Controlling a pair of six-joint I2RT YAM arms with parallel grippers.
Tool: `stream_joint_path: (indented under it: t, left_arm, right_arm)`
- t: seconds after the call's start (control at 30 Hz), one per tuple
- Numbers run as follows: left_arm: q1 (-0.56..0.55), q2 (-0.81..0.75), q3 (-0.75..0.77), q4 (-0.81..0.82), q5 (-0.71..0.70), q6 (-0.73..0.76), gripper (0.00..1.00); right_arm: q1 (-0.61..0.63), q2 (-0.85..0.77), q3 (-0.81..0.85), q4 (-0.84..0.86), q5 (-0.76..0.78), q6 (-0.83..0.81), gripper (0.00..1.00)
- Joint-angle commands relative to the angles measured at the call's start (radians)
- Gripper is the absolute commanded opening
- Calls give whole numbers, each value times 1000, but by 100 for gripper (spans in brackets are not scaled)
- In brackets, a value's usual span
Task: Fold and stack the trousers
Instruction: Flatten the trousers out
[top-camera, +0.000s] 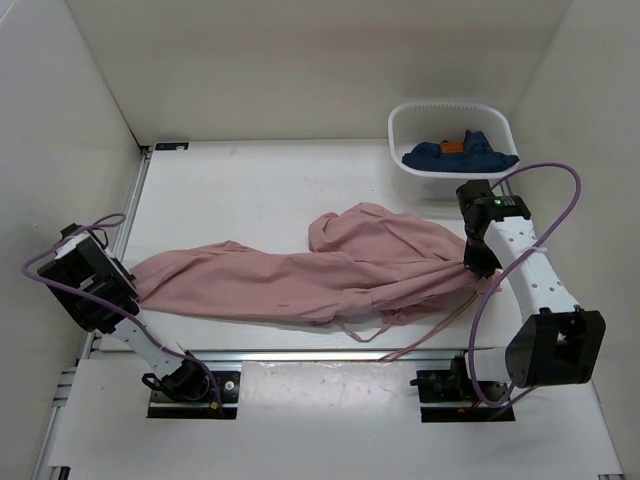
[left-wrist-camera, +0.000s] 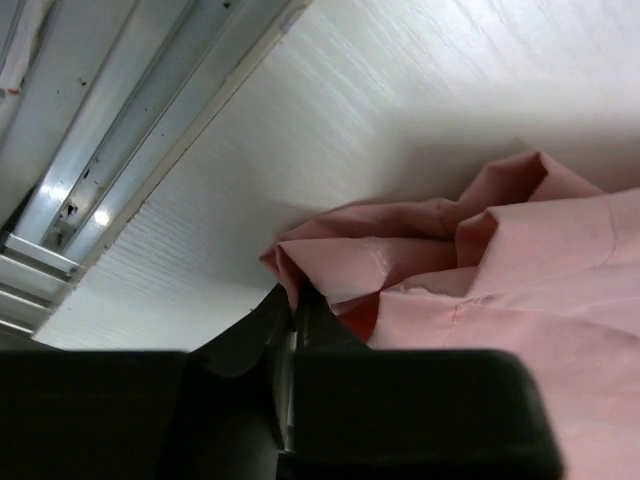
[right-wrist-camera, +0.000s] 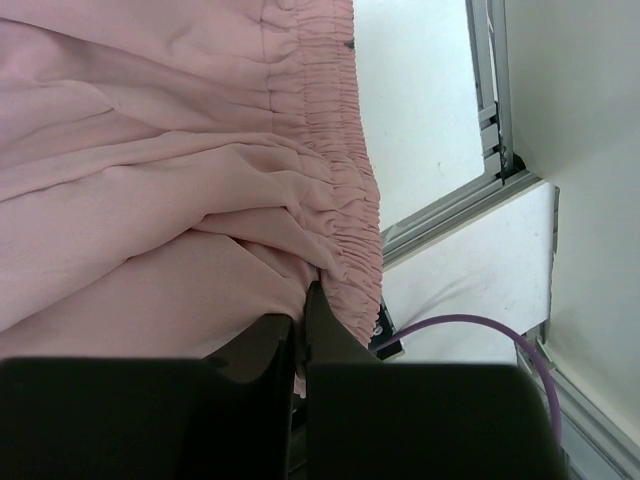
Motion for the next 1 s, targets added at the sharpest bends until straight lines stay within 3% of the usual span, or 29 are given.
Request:
stream_joint_path:
  t: [0.0,0.27,0.5,0.67,0.83,0.9,0.97]
  left_arm:
    - [0,-3,-11,28,9,7,14]
    - [20,-147,217,-87,-219,7,14]
    - [20,-242,185,-157,-342,7,14]
    - [20,-189,153,-195,-363,7,14]
    - [-29,-178,350,-252,-322,7,14]
    - [-29,-168,364,-262,-368,7,14]
    - [-18,-191,313,-262,-419,7,14]
  right_arm:
    - [-18,-11,78,-12,10,-30,0]
    - [-64,70,360,-108,33,-18,0]
    - [-64,-34,273,-130,-5,42,0]
    - [-73,-46,225,-107,-17,31,0]
    - [-74,53,432,-145,4,19,0]
    - [-74,53,432,-157,4,52,0]
    - [-74,-12,309,-141,-38,97,0]
